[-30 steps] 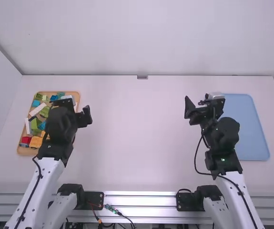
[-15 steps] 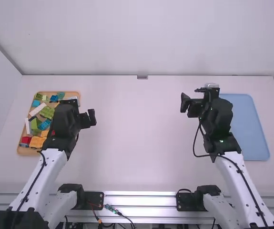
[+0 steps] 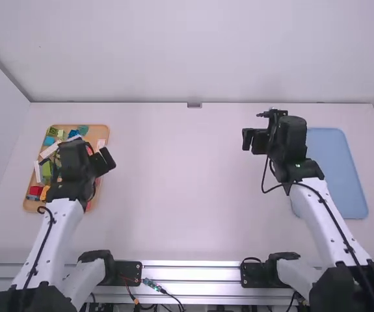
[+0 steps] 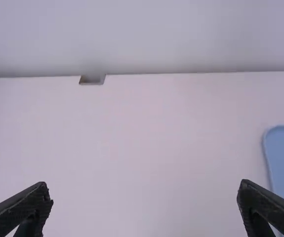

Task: Assemble lego blocks to make yellow taxi

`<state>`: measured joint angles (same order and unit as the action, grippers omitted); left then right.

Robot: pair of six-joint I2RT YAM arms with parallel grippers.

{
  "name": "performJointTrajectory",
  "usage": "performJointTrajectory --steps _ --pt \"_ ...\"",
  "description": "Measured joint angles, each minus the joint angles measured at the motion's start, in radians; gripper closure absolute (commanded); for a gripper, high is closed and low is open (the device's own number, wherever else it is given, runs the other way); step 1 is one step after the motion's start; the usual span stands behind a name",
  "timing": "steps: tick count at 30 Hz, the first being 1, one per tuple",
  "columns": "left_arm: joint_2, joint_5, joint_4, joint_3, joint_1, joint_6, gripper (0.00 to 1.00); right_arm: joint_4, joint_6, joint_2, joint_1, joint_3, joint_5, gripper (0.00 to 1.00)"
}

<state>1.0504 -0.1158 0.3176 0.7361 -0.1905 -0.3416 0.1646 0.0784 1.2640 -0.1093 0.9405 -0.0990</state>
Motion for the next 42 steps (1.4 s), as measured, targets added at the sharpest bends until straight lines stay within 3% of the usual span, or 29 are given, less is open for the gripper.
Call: performJointTrajectory --steps 5,12,20,27,42 --pt "0.059 0.002 0.121 0.096 -0.082 -0.046 0.01 0.072 -0.016 0.074 0.0 0.074 -0.003 0.01" --pt "0.173 -0.059 0.251 0.184 -0.189 -0.164 0.01 0.155 -0.064 0.172 0.0 0.082 -0.003 0.01" --pt "0.334 -0.018 0.253 0.253 -0.397 -0.209 0.01 0.127 -0.135 0.241 0.0 0.082 -0.01 0.01" --pt "0.428 0.035 0.249 0.253 -0.513 -0.217 0.01 0.106 -0.077 0.247 0.0 0.082 -0.01 0.01" --pt "0.447 0.045 0.237 0.222 -0.526 -0.338 0.01 0.054 -0.008 0.247 0.0 0.082 -0.01 0.01"
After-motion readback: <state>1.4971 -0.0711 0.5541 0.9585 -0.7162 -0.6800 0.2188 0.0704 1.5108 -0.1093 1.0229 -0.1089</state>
